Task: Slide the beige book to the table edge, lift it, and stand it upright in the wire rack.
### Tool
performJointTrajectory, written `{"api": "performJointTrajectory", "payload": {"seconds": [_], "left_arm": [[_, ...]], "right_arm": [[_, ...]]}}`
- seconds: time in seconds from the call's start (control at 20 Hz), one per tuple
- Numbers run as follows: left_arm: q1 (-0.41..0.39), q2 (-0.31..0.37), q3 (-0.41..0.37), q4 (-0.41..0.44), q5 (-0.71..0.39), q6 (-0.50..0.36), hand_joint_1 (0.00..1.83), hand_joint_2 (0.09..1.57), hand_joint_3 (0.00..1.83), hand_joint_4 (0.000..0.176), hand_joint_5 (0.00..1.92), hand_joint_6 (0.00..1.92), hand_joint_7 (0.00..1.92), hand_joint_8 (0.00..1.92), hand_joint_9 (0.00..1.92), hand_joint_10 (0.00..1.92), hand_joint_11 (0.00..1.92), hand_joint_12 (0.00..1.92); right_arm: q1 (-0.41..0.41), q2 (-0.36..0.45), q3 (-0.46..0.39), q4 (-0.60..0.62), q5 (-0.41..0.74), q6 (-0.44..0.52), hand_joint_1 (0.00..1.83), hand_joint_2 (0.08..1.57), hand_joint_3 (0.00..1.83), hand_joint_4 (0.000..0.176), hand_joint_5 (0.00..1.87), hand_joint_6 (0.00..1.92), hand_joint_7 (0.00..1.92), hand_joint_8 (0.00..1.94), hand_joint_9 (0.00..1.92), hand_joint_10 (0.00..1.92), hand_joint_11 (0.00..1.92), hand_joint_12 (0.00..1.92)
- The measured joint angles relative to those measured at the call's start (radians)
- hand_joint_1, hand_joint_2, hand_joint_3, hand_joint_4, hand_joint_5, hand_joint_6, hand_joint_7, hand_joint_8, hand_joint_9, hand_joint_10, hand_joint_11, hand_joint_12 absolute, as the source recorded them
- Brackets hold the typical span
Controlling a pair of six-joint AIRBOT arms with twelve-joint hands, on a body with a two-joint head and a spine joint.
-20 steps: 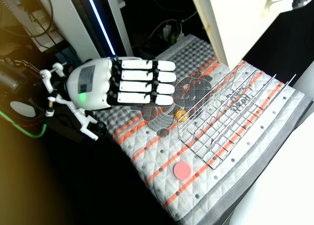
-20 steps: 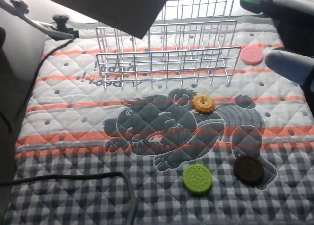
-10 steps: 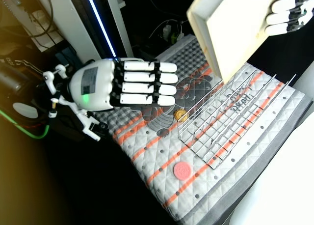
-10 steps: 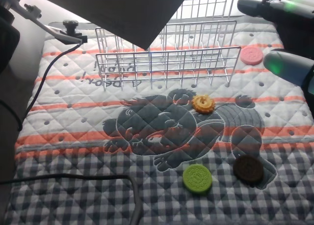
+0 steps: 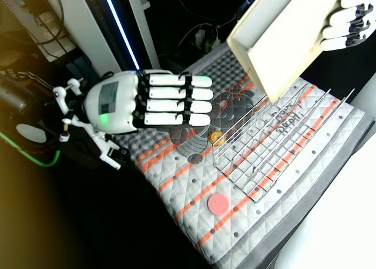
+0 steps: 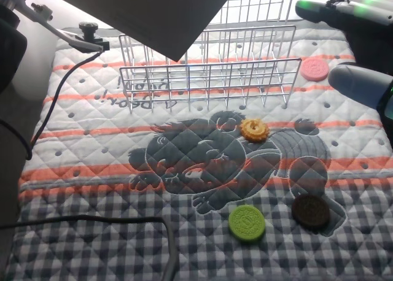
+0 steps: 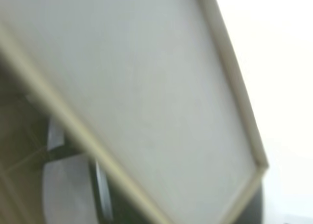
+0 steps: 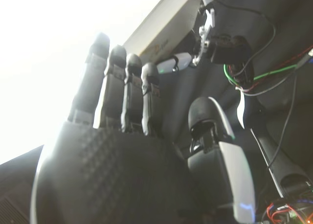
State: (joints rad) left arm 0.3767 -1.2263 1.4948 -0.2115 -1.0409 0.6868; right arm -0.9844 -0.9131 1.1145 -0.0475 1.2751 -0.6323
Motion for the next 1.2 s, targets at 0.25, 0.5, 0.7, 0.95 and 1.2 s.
{"api": "performJointTrajectory", "payload": {"seconds": [0.25,0.5,0.7,0.95,1.2], "left_arm": [[0.0,0.0,0.0,0.005,0.001,0.009,1.4,1.04,0.0,0.0,1.03,0.71,1.19,0.57,1.18,0.93,1.15,0.94],[0.0,0.0,0.0,0.031,0.018,0.024,1.32,1.02,0.0,0.0,1.08,0.71,1.32,0.48,1.31,0.55,1.17,0.95],[0.014,0.0,-0.006,0.046,0.005,0.024,1.29,1.02,0.0,0.0,1.09,0.74,1.33,0.47,1.39,0.3,1.18,0.91],[0.041,0.0,-0.027,0.064,-0.059,0.018,1.28,1.02,0.0,0.0,1.1,0.75,1.33,0.44,1.5,0.06,1.15,0.98],[-0.014,0.0,-0.022,0.072,-0.025,0.028,1.28,1.02,0.0,0.0,1.09,0.76,1.33,0.46,1.53,0.02,1.15,0.95]], "right_arm": [[-0.003,-0.003,0.0,-0.001,0.0,0.003,0.16,1.43,0.0,0.0,0.33,0.0,0.34,0.0,0.38,0.01,0.47,0.02],[-0.005,-0.003,0.0,0.0,-0.001,0.005,0.13,1.41,0.0,0.001,0.33,0.0,0.36,0.0,0.38,0.0,0.44,0.0],[-0.01,-0.003,0.0,0.0,0.002,0.007,0.11,1.4,0.0,0.0,0.31,0.0,0.35,0.0,0.36,0.0,0.39,0.0],[-0.012,-0.004,0.001,-0.001,0.005,0.014,0.09,1.39,0.0,0.004,0.33,0.0,0.36,0.0,0.37,0.0,0.41,0.01],[-0.012,-0.004,0.002,-0.001,0.005,0.014,0.1,1.4,0.0,0.005,0.33,0.0,0.35,0.0,0.36,0.0,0.42,0.01]]}}
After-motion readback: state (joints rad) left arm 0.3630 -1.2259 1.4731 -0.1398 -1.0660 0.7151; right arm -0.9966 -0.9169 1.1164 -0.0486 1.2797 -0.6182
